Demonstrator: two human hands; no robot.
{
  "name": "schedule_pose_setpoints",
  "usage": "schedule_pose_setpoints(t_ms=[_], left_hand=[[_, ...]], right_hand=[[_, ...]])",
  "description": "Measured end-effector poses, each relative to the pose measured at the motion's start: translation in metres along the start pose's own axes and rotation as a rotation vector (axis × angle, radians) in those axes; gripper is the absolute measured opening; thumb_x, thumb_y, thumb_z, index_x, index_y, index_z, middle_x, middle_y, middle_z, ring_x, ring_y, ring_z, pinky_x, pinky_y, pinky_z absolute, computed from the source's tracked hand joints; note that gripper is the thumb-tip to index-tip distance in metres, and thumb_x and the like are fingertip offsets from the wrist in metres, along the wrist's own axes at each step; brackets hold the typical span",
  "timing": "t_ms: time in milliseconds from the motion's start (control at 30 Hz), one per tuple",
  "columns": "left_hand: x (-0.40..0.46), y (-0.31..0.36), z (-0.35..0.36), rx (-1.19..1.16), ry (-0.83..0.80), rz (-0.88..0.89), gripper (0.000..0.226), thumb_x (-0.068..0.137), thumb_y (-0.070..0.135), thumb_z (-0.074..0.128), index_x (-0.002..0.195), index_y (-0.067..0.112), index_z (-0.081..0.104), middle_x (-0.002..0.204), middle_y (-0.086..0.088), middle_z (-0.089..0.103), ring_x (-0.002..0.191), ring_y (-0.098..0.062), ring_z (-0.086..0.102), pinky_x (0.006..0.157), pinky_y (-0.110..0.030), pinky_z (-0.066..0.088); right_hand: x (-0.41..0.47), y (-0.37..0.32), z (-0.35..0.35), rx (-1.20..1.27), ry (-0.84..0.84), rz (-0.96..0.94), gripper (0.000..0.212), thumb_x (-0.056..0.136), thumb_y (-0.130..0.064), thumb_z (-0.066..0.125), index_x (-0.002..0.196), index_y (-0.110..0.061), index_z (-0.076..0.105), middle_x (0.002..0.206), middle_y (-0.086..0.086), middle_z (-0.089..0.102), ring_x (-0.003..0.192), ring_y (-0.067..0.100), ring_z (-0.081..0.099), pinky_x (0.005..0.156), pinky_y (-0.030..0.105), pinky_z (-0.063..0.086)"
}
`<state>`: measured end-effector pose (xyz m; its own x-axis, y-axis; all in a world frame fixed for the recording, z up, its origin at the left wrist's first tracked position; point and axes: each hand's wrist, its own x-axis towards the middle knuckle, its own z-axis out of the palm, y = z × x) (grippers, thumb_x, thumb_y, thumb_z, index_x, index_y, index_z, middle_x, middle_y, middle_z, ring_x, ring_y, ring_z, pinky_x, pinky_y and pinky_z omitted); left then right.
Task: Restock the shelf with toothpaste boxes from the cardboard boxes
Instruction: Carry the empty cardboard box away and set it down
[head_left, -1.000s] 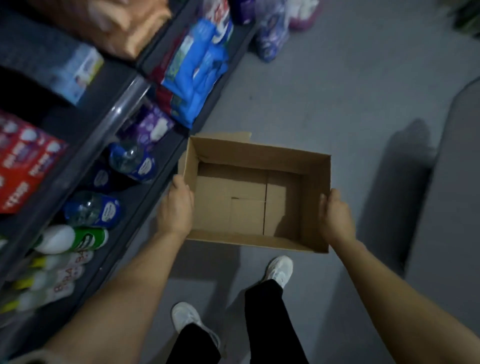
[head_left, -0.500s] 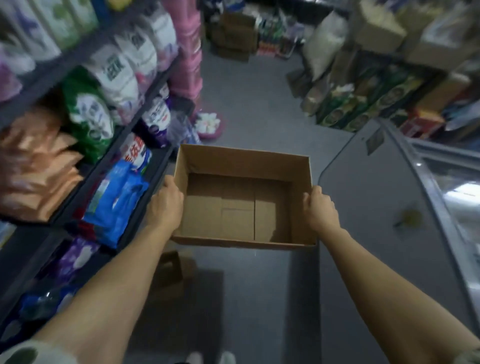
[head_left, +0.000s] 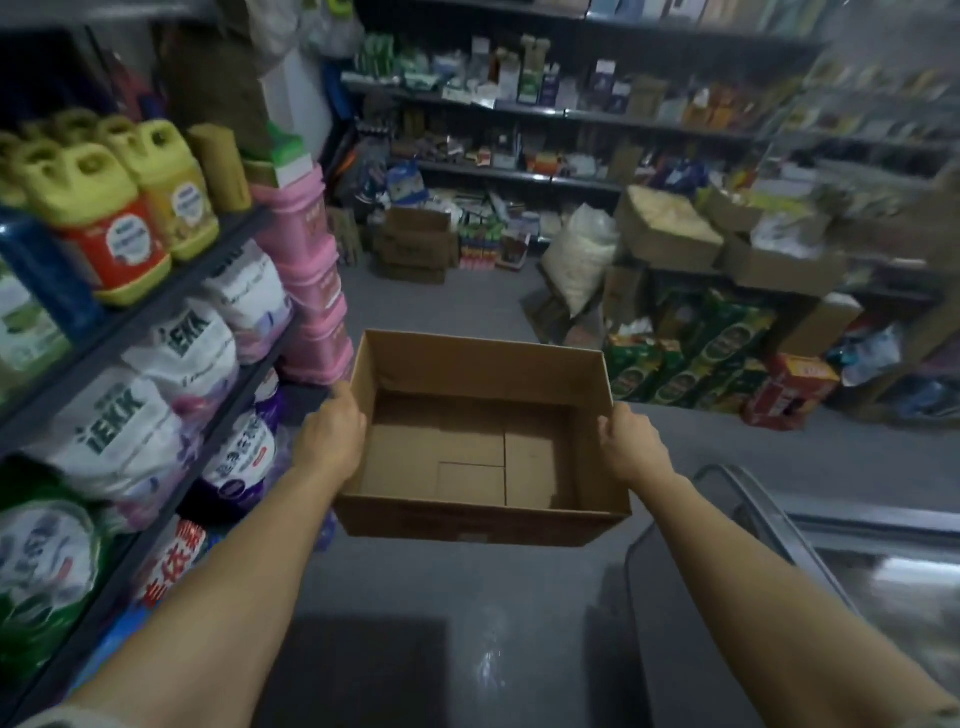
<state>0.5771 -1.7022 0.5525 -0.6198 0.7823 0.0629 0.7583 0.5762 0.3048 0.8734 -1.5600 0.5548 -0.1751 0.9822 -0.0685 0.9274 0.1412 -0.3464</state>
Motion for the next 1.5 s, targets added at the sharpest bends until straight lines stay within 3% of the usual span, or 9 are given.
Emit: schedule_pose_setpoints(t_ms=[233, 367, 567, 667, 833, 1100, 1233, 1333, 1500], left_hand=[[0.206, 0.078, 0.005, -0.039, 0.007, 0.025, 0.031, 0.099, 0.015, 0.037, 0.124, -0.004, 0.042, 0.108, -0.027, 0.06, 0.098, -0.043, 0.059, 0.081, -0.043, 0.046], [0.333, 0.121, 0.045, -0.032, 0.02, 0.014, 0.031, 0.099, 0.016, 0.038, 0.124, -0.002, 0.042, 0.106, -0.025, 0.061, 0.097, -0.042, 0.06, 0.08, -0.043, 0.047], [0.508, 0.172, 0.088, 0.099, -0.073, -0.04, 0.026, 0.099, 0.009, 0.035, 0.12, -0.006, 0.038, 0.103, -0.023, 0.064, 0.093, -0.04, 0.063, 0.073, -0.04, 0.047], [0.591, 0.187, 0.091, 0.005, -0.05, -0.117, 0.026, 0.099, 0.013, 0.035, 0.119, -0.003, 0.04, 0.102, -0.025, 0.062, 0.094, -0.042, 0.061, 0.076, -0.042, 0.047], [0.747, 0.182, 0.112, 0.056, -0.069, -0.203, 0.026, 0.098, 0.005, 0.035, 0.121, -0.005, 0.036, 0.108, -0.029, 0.062, 0.1, -0.044, 0.061, 0.073, -0.045, 0.043], [1.01, 0.165, 0.14, -0.001, -0.111, -0.2, 0.008, 0.098, 0.01, 0.034, 0.103, 0.003, 0.035, 0.101, -0.025, 0.061, 0.094, -0.042, 0.058, 0.068, -0.043, 0.038], [1.137, 0.158, 0.154, -0.059, -0.112, -0.234, 0.008, 0.099, 0.009, 0.033, 0.102, 0.003, 0.036, 0.102, -0.026, 0.06, 0.092, -0.042, 0.058, 0.078, -0.048, 0.046], [1.235, 0.15, 0.183, -0.247, -0.116, -0.332, 0.026, 0.102, 0.018, 0.028, 0.116, 0.002, 0.043, 0.113, -0.024, 0.058, 0.1, -0.042, 0.057, 0.085, -0.046, 0.047], [1.399, 0.139, 0.243, -0.254, -0.063, -0.364, 0.035, 0.103, 0.021, 0.031, 0.121, -0.002, 0.05, 0.111, -0.027, 0.061, 0.098, -0.044, 0.059, 0.084, -0.048, 0.049]], right_hand=[[0.21, -0.038, -0.025, 0.015, 0.031, -0.008, 0.025, 0.102, -0.028, 0.034, 0.104, -0.005, 0.045, 0.101, 0.018, 0.059, 0.082, 0.033, 0.056, 0.066, 0.037, 0.044], [0.361, -0.053, -0.013, 0.047, 0.049, -0.021, 0.027, 0.1, -0.029, 0.037, 0.11, -0.007, 0.048, 0.104, 0.017, 0.062, 0.092, 0.034, 0.061, 0.08, 0.047, 0.052], [0.563, -0.086, -0.015, -0.017, -0.05, -0.085, 0.026, 0.101, -0.03, 0.035, 0.108, -0.009, 0.048, 0.104, 0.014, 0.061, 0.093, 0.033, 0.061, 0.082, 0.048, 0.051], [0.658, -0.119, -0.013, -0.005, -0.085, -0.139, 0.027, 0.101, -0.03, 0.035, 0.108, -0.008, 0.048, 0.104, 0.015, 0.062, 0.092, 0.035, 0.061, 0.081, 0.049, 0.051], [0.803, -0.189, 0.019, 0.003, -0.12, -0.211, 0.026, 0.101, -0.028, 0.035, 0.107, -0.006, 0.048, 0.104, 0.015, 0.061, 0.094, 0.035, 0.06, 0.074, 0.038, 0.045], [1.035, -0.313, 0.076, -0.008, -0.164, -0.194, 0.023, 0.102, -0.028, 0.034, 0.101, -0.007, 0.043, 0.106, 0.021, 0.061, 0.093, 0.039, 0.059, 0.072, 0.04, 0.045], [1.142, -0.373, 0.092, -0.007, -0.191, -0.17, 0.019, 0.102, -0.028, 0.033, 0.096, -0.01, 0.037, 0.107, 0.022, 0.06, 0.097, 0.041, 0.058, 0.073, 0.041, 0.043], [1.225, -0.408, 0.116, -0.011, -0.215, -0.15, 0.02, 0.102, -0.029, 0.032, 0.1, -0.01, 0.039, 0.108, 0.021, 0.059, 0.098, 0.041, 0.058, 0.077, 0.043, 0.045], [1.385, -0.467, 0.179, -0.031, -0.258, -0.125, 0.024, 0.1, -0.021, 0.034, 0.117, -0.006, 0.041, 0.11, 0.021, 0.059, 0.101, 0.04, 0.058, 0.081, 0.044, 0.047]])
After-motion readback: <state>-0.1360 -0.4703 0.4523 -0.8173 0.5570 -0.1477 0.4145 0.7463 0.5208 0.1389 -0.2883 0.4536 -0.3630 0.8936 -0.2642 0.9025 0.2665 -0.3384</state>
